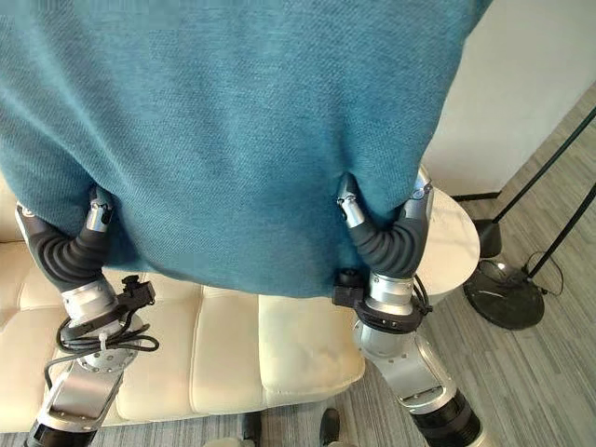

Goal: Pick up all the scattered cushions and arrange them neatly on the sofa.

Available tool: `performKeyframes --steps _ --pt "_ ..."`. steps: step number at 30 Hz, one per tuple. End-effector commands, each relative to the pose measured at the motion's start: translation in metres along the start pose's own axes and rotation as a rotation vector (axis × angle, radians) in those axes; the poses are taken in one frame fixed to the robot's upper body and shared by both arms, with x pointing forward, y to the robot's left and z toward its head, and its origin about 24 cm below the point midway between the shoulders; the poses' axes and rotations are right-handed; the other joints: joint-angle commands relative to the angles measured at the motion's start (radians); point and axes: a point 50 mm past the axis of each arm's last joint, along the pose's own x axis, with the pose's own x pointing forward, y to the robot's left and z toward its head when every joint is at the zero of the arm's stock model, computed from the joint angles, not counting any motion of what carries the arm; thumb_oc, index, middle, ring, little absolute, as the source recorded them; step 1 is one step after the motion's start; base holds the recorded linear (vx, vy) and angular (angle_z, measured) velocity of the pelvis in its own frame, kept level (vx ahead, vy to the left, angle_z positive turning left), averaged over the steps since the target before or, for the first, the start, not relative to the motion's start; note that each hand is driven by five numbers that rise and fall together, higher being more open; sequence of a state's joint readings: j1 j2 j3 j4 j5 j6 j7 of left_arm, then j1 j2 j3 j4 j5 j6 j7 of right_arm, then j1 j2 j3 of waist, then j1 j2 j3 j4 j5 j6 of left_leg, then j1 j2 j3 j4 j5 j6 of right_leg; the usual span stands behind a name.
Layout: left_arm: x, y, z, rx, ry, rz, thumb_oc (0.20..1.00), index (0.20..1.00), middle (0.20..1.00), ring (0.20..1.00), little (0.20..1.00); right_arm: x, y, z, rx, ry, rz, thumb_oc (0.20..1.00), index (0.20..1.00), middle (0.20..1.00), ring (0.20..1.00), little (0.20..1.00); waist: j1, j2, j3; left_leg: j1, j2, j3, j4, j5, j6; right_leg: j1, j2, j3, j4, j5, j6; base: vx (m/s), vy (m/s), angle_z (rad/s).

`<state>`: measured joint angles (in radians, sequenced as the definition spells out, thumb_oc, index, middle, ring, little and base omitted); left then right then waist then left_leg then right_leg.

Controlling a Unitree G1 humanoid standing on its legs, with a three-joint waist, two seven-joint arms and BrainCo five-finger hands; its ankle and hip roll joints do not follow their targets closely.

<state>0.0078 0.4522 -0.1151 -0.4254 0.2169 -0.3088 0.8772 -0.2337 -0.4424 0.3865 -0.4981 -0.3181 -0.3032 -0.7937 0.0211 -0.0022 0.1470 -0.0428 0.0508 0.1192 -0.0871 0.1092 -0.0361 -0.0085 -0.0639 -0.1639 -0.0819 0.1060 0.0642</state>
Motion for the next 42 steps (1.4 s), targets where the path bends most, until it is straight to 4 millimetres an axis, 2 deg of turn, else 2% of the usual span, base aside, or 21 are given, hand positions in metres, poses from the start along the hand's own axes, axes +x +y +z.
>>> performKeyframes --steps 1,5,14,16,19,20,21,24,27,31,35,36,38,39,40,41,42 --pt "0.004 -0.004 0.042 -0.119 -0.280 -0.079 0.200 0.200 0.200 0.200 0.200 0.012 0.015 0.036 0.114 -0.230 0.044 0.200 0.200 0.200 0.200 0.200 0.021 -0.047 -0.098 0.052 -0.004 -0.007 0.000 -0.104 -0.008 0.024 -0.031 0.002 -0.005 -0.119 0.071 -0.01 0.082 0.02" --pt "0.004 -0.002 0.043 -0.173 -0.241 -0.072 0.200 0.200 0.200 0.200 0.200 0.013 0.019 0.038 0.144 -0.216 0.067 0.200 0.200 0.200 0.200 0.200 0.035 -0.060 -0.098 0.056 -0.017 -0.026 0.000 -0.105 0.000 0.037 -0.040 -0.016 0.005 -0.118 0.071 -0.01 0.065 0.07" --pt "0.005 -0.015 0.051 -0.414 -0.148 -0.103 0.200 0.200 0.200 0.200 0.200 0.017 0.027 0.048 0.196 -0.229 0.044 0.200 0.200 0.200 0.200 0.200 0.053 -0.074 -0.038 0.070 -0.034 -0.047 0.000 -0.106 0.023 -0.007 -0.064 -0.029 0.142 -0.145 0.080 -0.08 0.050 0.17" --pt "0.007 -0.019 0.054 -0.464 -0.147 -0.117 0.200 0.200 0.200 0.200 0.200 0.020 0.027 0.050 0.193 -0.240 0.029 0.200 0.200 0.200 0.200 0.200 0.054 -0.075 -0.021 0.063 -0.037 -0.057 0.000 -0.100 0.025 -0.019 -0.064 -0.007 0.176 -0.158 0.085 -0.13 0.012 0.00" --pt "0.010 -0.028 0.055 -0.554 -0.118 -0.152 0.200 0.200 0.200 0.200 0.200 0.023 0.028 0.050 0.170 -0.254 0.038 0.200 0.200 0.200 0.200 0.200 0.045 -0.071 -0.018 0.032 -0.034 -0.087 0.000 -0.080 0.025 -0.028 -0.052 0.072 0.242 -0.193 0.077 -0.11 -0.002 0.16" --pt "0.011 -0.028 0.054 -0.555 -0.117 -0.153 0.200 0.200 0.200 0.200 0.200 0.023 0.028 0.050 0.169 -0.255 0.038 0.200 0.200 0.200 0.200 0.200 0.045 -0.071 -0.019 0.031 -0.035 -0.087 0.000 -0.080 0.025 -0.030 -0.053 0.072 0.245 -0.195 0.077 -0.12 -0.038 0.33" --pt "0.012 -0.031 0.055 -0.584 -0.109 -0.163 0.200 0.200 0.200 0.200 0.200 0.024 0.027 0.049 0.157 -0.257 0.039 0.200 0.200 0.200 0.200 0.200 0.044 -0.070 -0.020 0.010 -0.031 -0.100 0.000 -0.059 0.021 -0.031 -0.046 0.090 0.259 -0.194 0.073 -0.09 -0.043 0.22" --pt "0.016 -0.035 0.056 -0.628 -0.102 -0.181 0.200 0.200 0.200 0.200 0.200 0.027 0.024 0.046 0.122 -0.259 0.025 0.200 0.200 0.200 0.200 0.200 0.041 -0.076 -0.037 -0.023 -0.028 -0.138 0.000 -0.041 0.011 -0.010 -0.029 0.149 0.270 -0.218 0.068 -0.07 -0.102 0.57" --pt "0.019 -0.037 0.058 -0.647 -0.118 -0.189 0.200 0.200 0.200 0.200 0.200 0.029 0.023 0.045 0.101 -0.272 0.037 0.200 0.200 0.200 0.200 0.200 0.038 -0.090 -0.050 -0.061 -0.022 -0.164 0.003 -0.013 -0.008 0.041 -0.013 0.221 0.209 -0.235 0.062 -0.08 -0.162 0.53" --pt "0.020 -0.033 0.053 -0.616 -0.104 -0.202 0.200 0.200 0.200 0.200 0.200 0.030 0.022 0.042 0.115 -0.263 0.055 0.200 0.200 0.200 0.200 0.200 0.059 -0.094 -0.055 -0.113 -0.002 -0.174 0.012 0.029 -0.032 0.085 0.001 0.239 0.117 -0.252 0.035 -0.14 -0.231 0.22" --pt "0.020 -0.027 0.044 -0.568 -0.079 -0.193 0.200 0.200 0.200 0.200 0.200 0.028 0.018 0.042 0.136 -0.268 0.059 0.200 0.200 0.200 0.200 0.200 0.049 -0.067 -0.018 -0.171 0.043 -0.227 0.021 0.099 -0.084 0.110 0.078 0.259 0.058 -0.255 -0.007 -0.22 -0.305 0.18" --pt "0.021 -0.031 0.048 -0.574 -0.093 -0.184 0.200 0.200 0.200 0.200 0.200 0.028 0.019 0.043 0.141 -0.274 0.061 0.200 0.200 0.200 0.200 0.200 0.040 -0.061 -0.011 -0.184 0.056 -0.231 0.022 0.101 -0.089 0.113 0.092 0.251 0.050 -0.255 -0.015 -0.19 -0.305 0.54" --pt "0.022 -0.037 0.052 -0.569 -0.114 -0.199 0.200 0.200 0.200 0.200 0.200 0.029 0.019 0.044 0.152 -0.286 0.053 0.200 0.200 0.200 0.200 0.200 0.023 -0.051 0.000 -0.204 0.071 -0.220 0.022 0.092 -0.093 0.114 0.110 0.229 0.049 -0.258 -0.027 -0.17 -0.258 0.62" --pt "0.022 -0.041 0.052 -0.557 -0.122 -0.211 0.200 0.200 0.200 0.200 0.200 0.030 0.020 0.044 0.157 -0.292 0.058 0.200 0.200 0.200 0.200 0.200 0.004 -0.051 0.009 -0.212 0.085 -0.160 0.024 0.077 -0.084 0.113 0.105 0.196 0.056 -0.265 -0.035 -0.18 -0.162 0.41" --pt "0.023 -0.041 0.052 -0.556 -0.124 -0.210 0.200 0.200 0.200 0.200 0.200 0.030 0.020 0.044 0.158 -0.294 0.057 0.200 0.200 0.200 0.200 0.200 0.003 -0.049 0.013 -0.219 0.086 -0.162 0.031 0.083 -0.083 0.110 0.108 0.195 0.058 -0.260 -0.034 -0.21 -0.161 0.54" --pt "0.024 -0.041 0.052 -0.544 -0.136 -0.216 0.200 0.200 0.200 0.200 0.200 0.031 0.019 0.043 0.150 -0.288 0.054 0.200 0.200 0.200 0.200 0.200 -0.024 -0.062 0.015 -0.195 0.111 -0.054 0.063 0.039 -0.055 0.106 0.087 0.160 0.067 -0.266 -0.037 -0.18 -0.092 0.72" --pt "0.025 -0.041 0.053 -0.543 -0.142 -0.221 0.200 0.200 0.200 0.200 0.200 0.032 0.018 0.043 0.151 -0.290 0.051 0.200 0.200 0.200 0.200 0.200 -0.032 -0.064 0.011 -0.183 0.129 -0.012 0.092 0.036 -0.049 0.097 0.083 0.140 0.069 -0.254 -0.037 -0.15 -0.099 1.00"
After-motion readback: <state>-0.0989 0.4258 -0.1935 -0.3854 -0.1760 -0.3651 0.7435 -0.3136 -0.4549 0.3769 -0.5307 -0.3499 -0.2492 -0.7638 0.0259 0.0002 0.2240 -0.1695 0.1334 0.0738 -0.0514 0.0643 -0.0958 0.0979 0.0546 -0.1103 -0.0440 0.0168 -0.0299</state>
